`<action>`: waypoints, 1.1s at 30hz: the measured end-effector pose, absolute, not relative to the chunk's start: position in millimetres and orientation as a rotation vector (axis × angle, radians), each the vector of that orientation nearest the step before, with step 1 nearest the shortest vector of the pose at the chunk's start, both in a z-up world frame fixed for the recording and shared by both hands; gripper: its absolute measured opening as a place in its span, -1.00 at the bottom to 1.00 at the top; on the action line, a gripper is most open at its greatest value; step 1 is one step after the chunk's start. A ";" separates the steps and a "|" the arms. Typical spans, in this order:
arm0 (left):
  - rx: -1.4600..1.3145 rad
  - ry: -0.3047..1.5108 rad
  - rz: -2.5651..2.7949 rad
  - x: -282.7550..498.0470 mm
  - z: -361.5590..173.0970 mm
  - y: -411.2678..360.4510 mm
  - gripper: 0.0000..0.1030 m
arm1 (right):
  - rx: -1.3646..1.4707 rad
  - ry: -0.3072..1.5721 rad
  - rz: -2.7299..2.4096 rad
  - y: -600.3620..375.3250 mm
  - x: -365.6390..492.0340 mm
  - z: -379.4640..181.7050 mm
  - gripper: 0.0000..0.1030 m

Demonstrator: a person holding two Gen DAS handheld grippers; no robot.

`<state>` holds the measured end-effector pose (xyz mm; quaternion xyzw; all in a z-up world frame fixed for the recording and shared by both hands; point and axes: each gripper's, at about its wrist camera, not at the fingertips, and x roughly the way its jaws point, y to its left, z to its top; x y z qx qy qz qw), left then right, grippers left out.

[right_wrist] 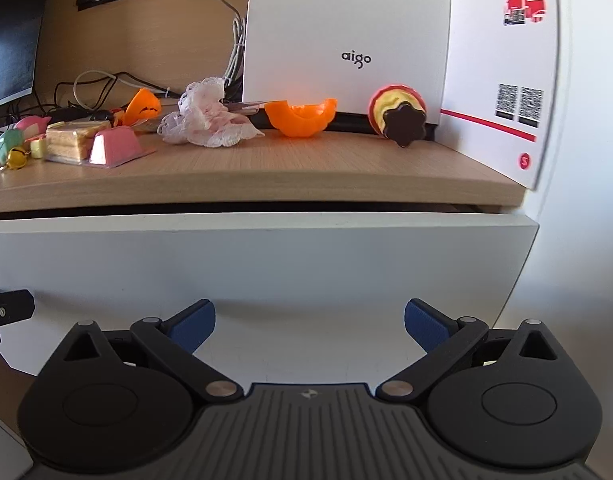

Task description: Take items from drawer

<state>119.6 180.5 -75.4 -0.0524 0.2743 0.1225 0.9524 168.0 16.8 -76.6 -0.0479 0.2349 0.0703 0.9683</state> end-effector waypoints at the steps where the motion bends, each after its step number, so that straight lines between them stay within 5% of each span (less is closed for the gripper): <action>1: -0.112 0.558 0.255 123.3 -75.0 181.0 -0.18 | -0.093 0.471 0.144 17.1 172.8 -77.4 0.98; 15: -0.166 0.657 0.243 151.3 -83.9 174.6 0.46 | -0.137 0.509 0.305 25.0 193.8 -73.0 1.00; 33: -0.231 0.825 0.156 17.2 48.3 156.4 0.36 | -0.137 0.772 0.274 -24.8 80.8 60.3 1.00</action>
